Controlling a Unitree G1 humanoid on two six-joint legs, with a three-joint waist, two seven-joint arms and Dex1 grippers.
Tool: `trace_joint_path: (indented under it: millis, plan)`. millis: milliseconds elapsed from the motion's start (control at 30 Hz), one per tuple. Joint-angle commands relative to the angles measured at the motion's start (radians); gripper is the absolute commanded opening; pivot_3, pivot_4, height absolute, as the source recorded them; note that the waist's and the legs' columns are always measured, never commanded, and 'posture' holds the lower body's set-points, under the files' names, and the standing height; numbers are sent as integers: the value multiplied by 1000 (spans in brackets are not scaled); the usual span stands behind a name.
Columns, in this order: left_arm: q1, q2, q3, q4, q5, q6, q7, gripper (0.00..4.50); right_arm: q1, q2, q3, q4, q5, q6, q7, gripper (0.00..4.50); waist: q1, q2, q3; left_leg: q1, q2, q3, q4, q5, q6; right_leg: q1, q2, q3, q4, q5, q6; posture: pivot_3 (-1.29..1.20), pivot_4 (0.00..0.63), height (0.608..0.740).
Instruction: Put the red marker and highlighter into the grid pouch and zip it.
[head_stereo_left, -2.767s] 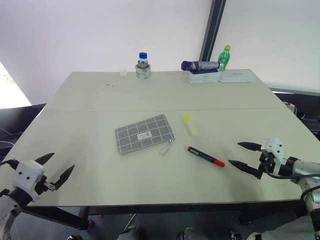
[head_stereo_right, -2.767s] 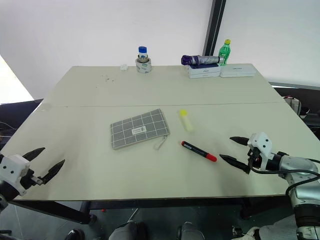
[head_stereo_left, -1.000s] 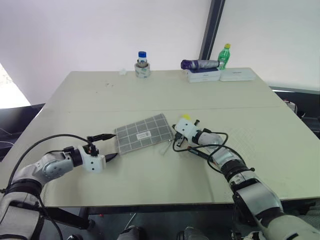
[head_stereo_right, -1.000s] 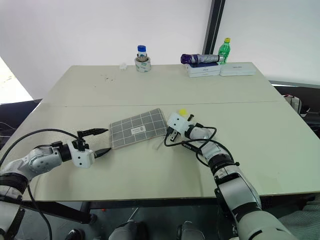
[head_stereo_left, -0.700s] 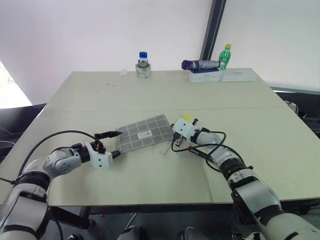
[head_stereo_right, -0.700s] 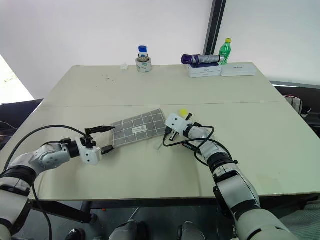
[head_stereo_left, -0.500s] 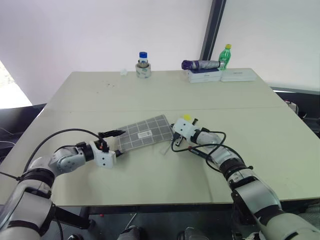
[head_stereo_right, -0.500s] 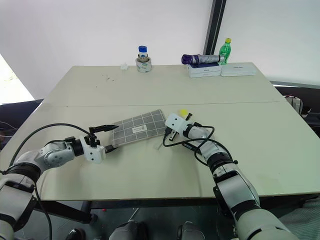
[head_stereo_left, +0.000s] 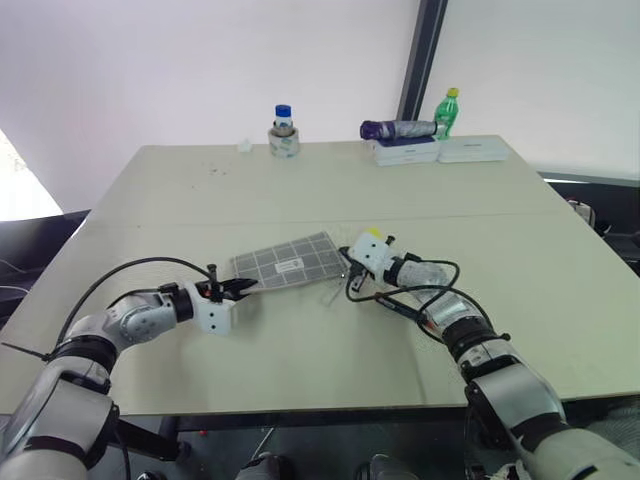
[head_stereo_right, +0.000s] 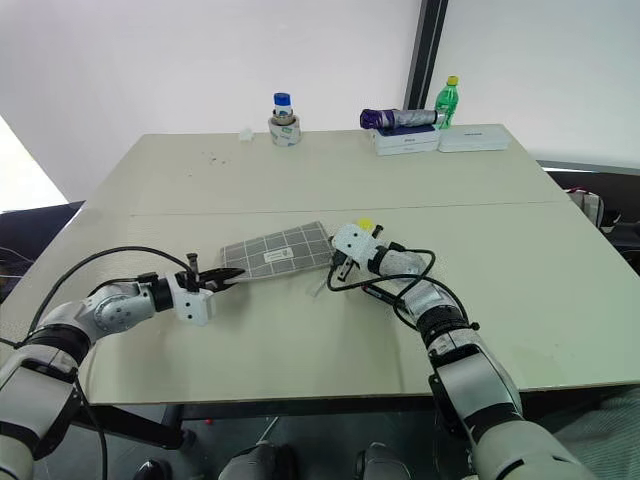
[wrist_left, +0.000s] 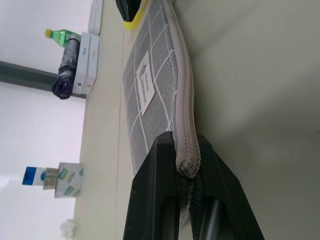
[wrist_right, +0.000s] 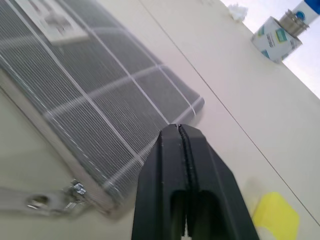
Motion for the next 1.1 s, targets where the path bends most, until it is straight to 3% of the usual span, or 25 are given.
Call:
trace_joint_path:
  millis: [33, 200, 333, 500, 900, 1000, 1100]
  plan:
    - [88, -12, 12, -21, -92, 16, -66, 0, 25, -32, -88, -148, 118, 85, 60, 1873, -1, 0, 0, 0, 0, -1, 0, 0, 0, 0, 0, 0, 0, 0, 0, 0, 150, 740]
    - [207, -23, 92, -196, -303, 136, -163, 0, 159, -43, -135, -485, 264, 437, 118, 4445, -3, 0, 0, 0, 1, -5, 0, 0, 0, -1, 0, 0, 0, 0, 0, 0, 150, 740]
    - [282, -38, 153, -379, -419, 271, -206, 0, 244, -26, -130, -669, 326, 668, 101, 4445, -2, 0, 0, -1, 1, -6, 0, 0, 0, -1, 0, 0, 1, 0, 0, 0, 150, 740]
    - [339, -38, 193, -526, -445, 376, -232, 0, 258, 53, -145, -719, 361, 864, -4, 4445, -1, -1, 0, -1, 1, -7, 0, 0, 0, -1, 0, 0, 2, 0, 0, 0, 150, 740]
    - [389, -50, 246, -662, -451, 461, -246, 0, 239, 149, -181, -680, 405, 990, -124, 4445, -2, -1, 1, -2, 1, -7, 0, 0, 0, -2, 0, 0, 2, 0, 0, 0, 150, 740]
    - [397, -57, 253, -671, -445, 467, -248, 0, 250, 129, -141, -686, 377, 977, -106, 3600, -1, -1, 1, -2, 1, -7, 0, 0, 0, -2, 0, 0, 2, 0, 0, 0, 150, 740]
    - [396, -64, 257, -663, -437, 471, -244, 0, 260, 127, -129, -702, 379, 984, -102, 2161, -1, -1, 1, -2, 1, -7, 0, 0, 0, -2, 0, 0, 2, 0, 0, 0, 150, 740]
